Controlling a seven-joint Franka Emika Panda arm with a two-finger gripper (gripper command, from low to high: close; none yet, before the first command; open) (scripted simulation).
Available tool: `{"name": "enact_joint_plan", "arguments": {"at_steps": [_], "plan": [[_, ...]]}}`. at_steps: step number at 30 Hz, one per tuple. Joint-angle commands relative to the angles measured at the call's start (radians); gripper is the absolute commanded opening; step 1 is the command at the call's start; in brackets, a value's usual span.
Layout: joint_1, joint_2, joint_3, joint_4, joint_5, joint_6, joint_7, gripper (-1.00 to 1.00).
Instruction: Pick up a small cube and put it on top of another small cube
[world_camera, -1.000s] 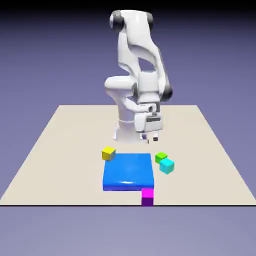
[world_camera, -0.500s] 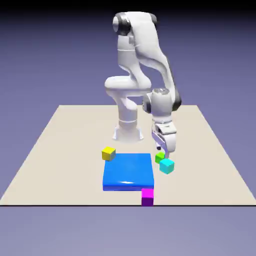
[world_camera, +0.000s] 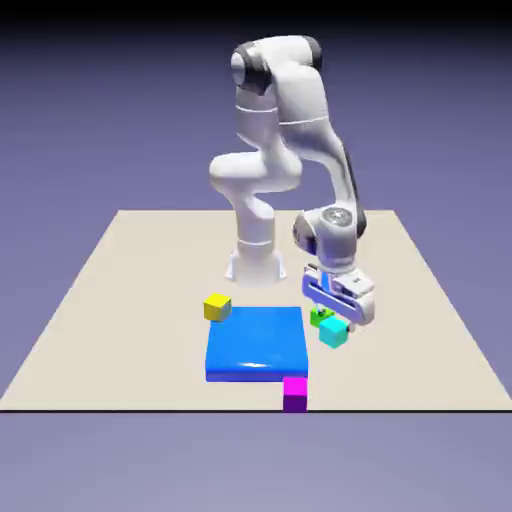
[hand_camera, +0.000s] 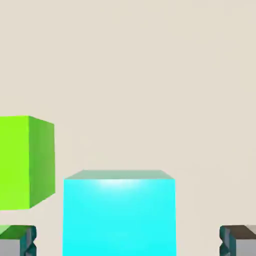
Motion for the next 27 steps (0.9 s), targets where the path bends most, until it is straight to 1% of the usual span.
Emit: {"name": "enact_joint_plan", "arguments": {"at_steps": [1,2,3,11,12,27], "plan": [[0.021,0.027,-0.026,0.004,-0.024,0.022,0.017,0.0],[0.021,0.027,-0.026,0.004,-0.024,0.022,0.017,-1.0],[0.021,0.027,-0.026,0.004,-0.024,0.022,0.017,-1.0],[-0.196,-0.253,0.247,-0.038,0.226,-0.21,-0.158,-1.0],[-0.196,-0.253,0.247,-0.038,0.226,-0.21,-0.158,-1.0],[-0.74,-0.663,0.25,-0.108,0.414,-0.559,-0.541,-1.0]]}}
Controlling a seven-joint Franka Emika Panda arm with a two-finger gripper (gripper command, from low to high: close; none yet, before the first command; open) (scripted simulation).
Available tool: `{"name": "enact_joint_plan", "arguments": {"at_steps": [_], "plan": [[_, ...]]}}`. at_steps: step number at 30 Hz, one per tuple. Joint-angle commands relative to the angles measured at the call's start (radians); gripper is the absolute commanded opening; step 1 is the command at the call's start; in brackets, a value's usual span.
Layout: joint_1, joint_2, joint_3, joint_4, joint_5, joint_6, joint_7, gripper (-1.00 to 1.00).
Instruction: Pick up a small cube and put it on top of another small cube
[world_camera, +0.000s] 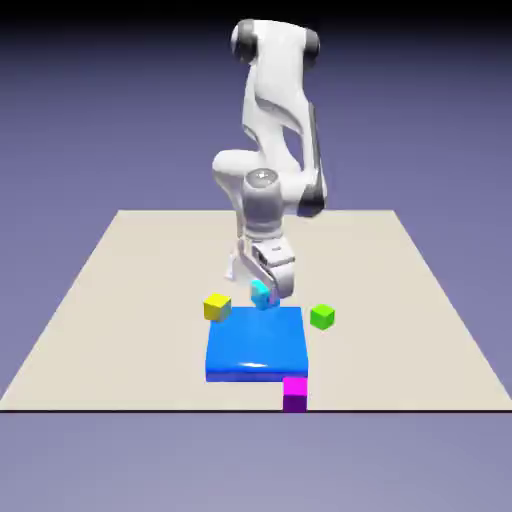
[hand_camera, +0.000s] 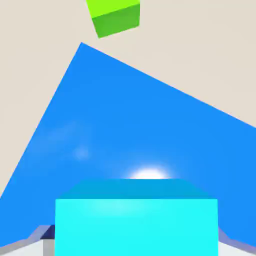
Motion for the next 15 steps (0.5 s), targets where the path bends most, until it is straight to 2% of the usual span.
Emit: {"name": "enact_joint_plan", "arguments": {"at_steps": [1,9,15], "plan": [[-0.036,-0.027,0.0,-0.005,0.014,-0.023,-0.027,-1.0],[-0.289,-0.218,0.002,-0.037,0.101,-0.185,-0.205,-1.0],[-0.294,-0.001,0.054,-0.079,0.124,0.072,-0.203,-1.0]]}}
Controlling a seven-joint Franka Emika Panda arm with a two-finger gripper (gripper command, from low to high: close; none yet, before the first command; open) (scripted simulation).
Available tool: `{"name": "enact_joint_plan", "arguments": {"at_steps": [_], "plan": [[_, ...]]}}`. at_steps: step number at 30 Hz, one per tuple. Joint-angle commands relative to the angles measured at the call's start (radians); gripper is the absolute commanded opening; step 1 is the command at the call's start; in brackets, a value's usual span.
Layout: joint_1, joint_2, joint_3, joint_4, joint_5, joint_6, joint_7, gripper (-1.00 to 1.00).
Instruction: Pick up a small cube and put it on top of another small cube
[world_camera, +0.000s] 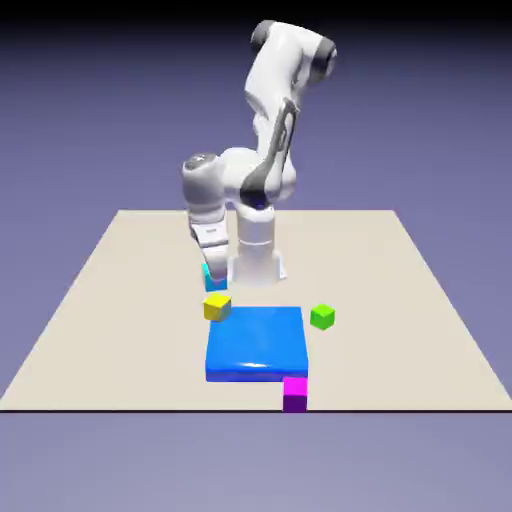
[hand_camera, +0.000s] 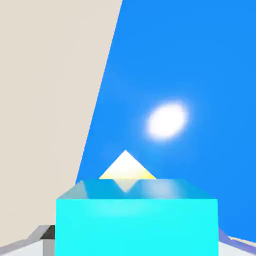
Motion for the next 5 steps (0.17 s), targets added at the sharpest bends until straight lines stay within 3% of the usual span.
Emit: {"name": "enact_joint_plan", "arguments": {"at_steps": [1,2,3,5], "plan": [[-0.001,0.036,0.009,-0.007,0.005,0.044,-0.001,-1.0],[-0.001,0.047,0.011,-0.009,0.006,0.056,0.0,-1.0],[-0.001,0.047,0.011,-0.009,0.006,0.056,0.0,1.0],[0.0,0.011,0.003,-0.002,0.002,0.014,-0.001,1.0]]}}
